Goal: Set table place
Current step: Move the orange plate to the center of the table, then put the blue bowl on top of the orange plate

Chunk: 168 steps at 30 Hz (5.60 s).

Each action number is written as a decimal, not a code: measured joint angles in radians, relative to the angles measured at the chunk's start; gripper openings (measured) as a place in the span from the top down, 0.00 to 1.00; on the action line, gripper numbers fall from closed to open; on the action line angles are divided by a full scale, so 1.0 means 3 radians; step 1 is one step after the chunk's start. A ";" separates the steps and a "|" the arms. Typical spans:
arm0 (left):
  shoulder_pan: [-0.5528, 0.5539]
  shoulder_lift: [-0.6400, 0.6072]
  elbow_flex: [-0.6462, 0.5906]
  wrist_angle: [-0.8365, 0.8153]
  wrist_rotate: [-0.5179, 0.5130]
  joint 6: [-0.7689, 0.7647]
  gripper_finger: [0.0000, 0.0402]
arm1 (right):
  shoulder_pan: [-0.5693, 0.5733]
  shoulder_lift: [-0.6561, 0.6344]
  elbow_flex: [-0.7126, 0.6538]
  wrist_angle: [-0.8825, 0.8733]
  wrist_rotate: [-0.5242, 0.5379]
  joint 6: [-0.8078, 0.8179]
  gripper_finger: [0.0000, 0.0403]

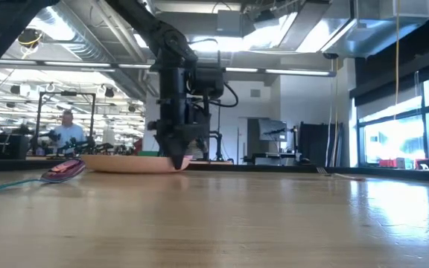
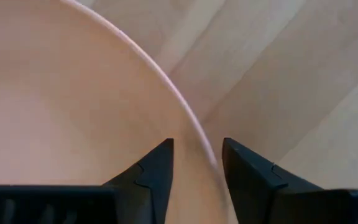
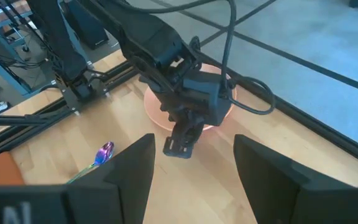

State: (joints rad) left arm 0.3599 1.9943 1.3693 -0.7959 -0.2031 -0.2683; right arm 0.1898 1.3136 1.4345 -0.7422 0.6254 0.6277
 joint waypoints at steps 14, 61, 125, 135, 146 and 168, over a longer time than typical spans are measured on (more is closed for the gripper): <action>-0.0815 -0.0217 0.0786 -0.0966 0.0038 0.0232 0.99 | 0.0000 -0.0001 0.0000 -0.0008 0.0004 -0.0157 0.45; -0.1942 0.0569 0.1384 -0.0218 0.0241 -0.0757 0.71 | 0.0019 -0.0001 0.0063 -0.0596 -0.1142 -0.0270 0.45; -0.1562 0.0036 0.2807 -0.1305 0.0052 -0.0466 0.90 | 0.0737 -0.0021 -0.0674 -0.1805 -0.2171 0.1199 0.98; -0.1220 -0.0708 0.2809 -0.2536 -0.0864 -0.0466 0.78 | -0.0167 0.0096 -0.0006 -0.1137 -0.1734 0.1190 0.98; -0.0777 -0.1068 0.2809 -0.2587 -0.1151 -0.0107 0.67 | -0.0966 0.1128 -0.0006 -0.0732 -0.1931 0.1182 0.98; -0.0153 -0.1069 0.2809 -0.2584 -0.1306 0.0412 0.65 | -0.1194 0.2102 -0.0004 -0.0112 -0.2514 0.0838 0.96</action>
State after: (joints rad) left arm 0.3140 1.6737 2.2120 -1.5711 -0.5949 -0.1448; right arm -0.1684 1.9442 1.4334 -0.7757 -0.1287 0.8791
